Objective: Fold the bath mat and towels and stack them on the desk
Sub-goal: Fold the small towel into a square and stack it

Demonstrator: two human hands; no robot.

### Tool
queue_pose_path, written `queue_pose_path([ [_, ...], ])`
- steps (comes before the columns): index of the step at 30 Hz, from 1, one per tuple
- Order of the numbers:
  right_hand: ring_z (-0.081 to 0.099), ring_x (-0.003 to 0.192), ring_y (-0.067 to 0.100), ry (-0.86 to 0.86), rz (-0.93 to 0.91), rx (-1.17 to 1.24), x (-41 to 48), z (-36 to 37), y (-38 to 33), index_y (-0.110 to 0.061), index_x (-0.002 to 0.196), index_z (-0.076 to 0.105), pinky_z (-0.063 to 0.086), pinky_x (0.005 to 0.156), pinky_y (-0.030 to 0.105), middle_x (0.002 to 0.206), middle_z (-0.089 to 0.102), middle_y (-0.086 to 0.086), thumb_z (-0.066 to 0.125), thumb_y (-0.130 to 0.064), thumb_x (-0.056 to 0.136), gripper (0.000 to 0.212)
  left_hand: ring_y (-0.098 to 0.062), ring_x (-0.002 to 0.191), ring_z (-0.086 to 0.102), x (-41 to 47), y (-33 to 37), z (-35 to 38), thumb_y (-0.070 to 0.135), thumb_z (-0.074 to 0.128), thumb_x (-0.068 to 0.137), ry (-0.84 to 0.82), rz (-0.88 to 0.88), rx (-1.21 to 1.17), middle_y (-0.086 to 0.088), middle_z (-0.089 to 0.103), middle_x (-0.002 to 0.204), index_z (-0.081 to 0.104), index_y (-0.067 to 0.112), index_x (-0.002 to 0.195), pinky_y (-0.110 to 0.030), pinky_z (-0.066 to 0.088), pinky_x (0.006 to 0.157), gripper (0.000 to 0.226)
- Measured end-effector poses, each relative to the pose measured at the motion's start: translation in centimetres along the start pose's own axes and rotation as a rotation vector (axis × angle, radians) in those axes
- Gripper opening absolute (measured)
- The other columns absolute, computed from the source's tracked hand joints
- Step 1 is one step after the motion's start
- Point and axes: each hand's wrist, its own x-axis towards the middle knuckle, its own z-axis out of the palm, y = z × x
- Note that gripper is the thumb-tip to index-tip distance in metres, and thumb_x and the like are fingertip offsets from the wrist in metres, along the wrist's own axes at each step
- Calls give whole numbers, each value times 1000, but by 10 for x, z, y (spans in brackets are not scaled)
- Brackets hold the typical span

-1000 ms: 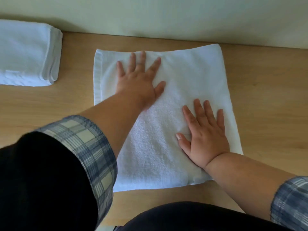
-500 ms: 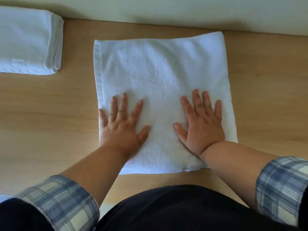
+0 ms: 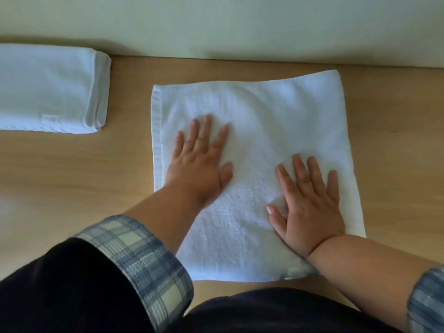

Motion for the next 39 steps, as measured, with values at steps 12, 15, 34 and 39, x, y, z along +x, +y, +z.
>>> queue_pose_path([
  [12,4,153,33,-20,5,14,2,-2,-3,-26,157,19,-1,119,59,166,8,9,39,-64,87,82,-31,148,-21,-47,44,12,69,14,93,51,73,-37,-5,-21,163,-12,43,153,-58,-12,116,71],
  [15,-1,153,31,-33,-1,7,2,0,-1,-27,158,15,-1,119,59,167,3,7,37,-66,88,82,-35,148,-19,-59,50,26,74,19,87,2,29,24,-5,-16,164,-7,48,152,-64,-7,115,75],
  [34,-10,153,21,-105,-419,237,76,-36,-32,-37,155,21,-8,120,55,167,7,-2,15,-59,101,59,-41,149,6,-57,47,30,68,35,89,81,74,17,-13,15,163,17,34,156,-70,13,112,77],
  [39,-16,152,22,-124,-295,-37,142,-41,19,-36,158,2,-11,121,50,167,-8,0,17,-71,93,76,-39,149,10,-53,47,22,64,40,85,91,76,3,-12,16,163,24,37,152,-70,14,112,74],
])
